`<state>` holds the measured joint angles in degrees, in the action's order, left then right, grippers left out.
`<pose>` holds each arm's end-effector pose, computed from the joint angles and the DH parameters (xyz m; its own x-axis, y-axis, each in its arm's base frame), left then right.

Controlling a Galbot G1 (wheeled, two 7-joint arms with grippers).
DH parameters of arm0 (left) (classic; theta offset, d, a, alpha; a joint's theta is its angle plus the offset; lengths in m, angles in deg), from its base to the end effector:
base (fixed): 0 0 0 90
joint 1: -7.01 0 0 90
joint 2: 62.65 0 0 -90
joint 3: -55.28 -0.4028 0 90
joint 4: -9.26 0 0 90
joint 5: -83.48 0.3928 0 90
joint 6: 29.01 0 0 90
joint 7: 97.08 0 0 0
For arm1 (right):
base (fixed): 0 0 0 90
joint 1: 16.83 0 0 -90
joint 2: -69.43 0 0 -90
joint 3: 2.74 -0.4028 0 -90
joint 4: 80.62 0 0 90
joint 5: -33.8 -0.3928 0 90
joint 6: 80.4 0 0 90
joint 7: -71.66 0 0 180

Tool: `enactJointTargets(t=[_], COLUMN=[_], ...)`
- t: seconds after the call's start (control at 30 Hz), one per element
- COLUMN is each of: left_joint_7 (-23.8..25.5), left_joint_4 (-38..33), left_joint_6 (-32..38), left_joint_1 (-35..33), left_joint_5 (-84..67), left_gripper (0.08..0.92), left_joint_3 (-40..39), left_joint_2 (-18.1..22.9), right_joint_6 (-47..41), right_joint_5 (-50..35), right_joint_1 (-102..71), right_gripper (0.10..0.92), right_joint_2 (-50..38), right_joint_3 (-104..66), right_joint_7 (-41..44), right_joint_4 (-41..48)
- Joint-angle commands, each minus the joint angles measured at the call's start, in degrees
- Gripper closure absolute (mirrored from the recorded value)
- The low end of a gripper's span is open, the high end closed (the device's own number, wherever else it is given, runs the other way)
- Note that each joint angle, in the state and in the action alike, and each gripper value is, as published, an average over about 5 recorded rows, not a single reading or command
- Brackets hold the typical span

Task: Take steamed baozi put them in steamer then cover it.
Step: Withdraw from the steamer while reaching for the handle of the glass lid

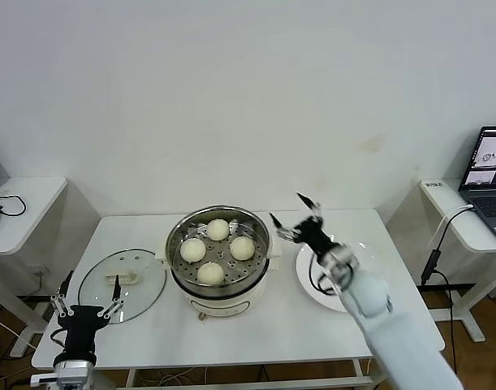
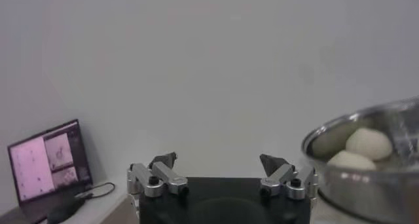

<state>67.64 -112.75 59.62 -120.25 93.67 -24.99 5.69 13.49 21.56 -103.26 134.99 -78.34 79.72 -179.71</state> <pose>0.1644 0.1241 -0.3262 -0.9836 -0.1716 -0.0559 -0.1737 0.8151 0.5527 0.3968 -0.0532 -0.3260 -0.8929 -0.4292 -0.1357 -0.3917 0.8894 -0.2357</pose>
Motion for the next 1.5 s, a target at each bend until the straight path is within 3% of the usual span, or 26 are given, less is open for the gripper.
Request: enactJointTargets(t=[0.03, 0.33, 0.73, 1.5], left_joint_7=[5.56, 7.02, 7.04, 8.82], left_joint_4=[13.59, 30.89, 42.29, 45.48], left_joint_6=[3.13, 8.2, 11.33, 11.65], left_joint_1=[4.2, 11.39, 23.84, 30.39], left_joint_5=[34.3, 51.73, 54.06, 53.44], left_gripper=[0.177, 0.177, 0.177, 0.177], left_joint_3=[4.17, 2.47, -2.25, -8.83], left_joint_2=[-5.03, -11.56, -13.9, -12.16], right_joint_6=[7.12, 6.58, 6.14, 7.01], right_joint_5=[2.56, 2.26, 2.95, 4.0], right_joint_1=[-27.46, -32.91, -35.14, -37.22], right_gripper=[0.203, 0.202, 0.203, 0.202], right_joint_2=[10.65, 12.78, 16.32, 18.43], right_joint_3=[-26.07, -30.13, -29.82, -29.59], right_joint_7=[1.19, 0.95, 0.33, 0.25], right_joint_4=[-7.23, -9.69, -11.49, -11.17])
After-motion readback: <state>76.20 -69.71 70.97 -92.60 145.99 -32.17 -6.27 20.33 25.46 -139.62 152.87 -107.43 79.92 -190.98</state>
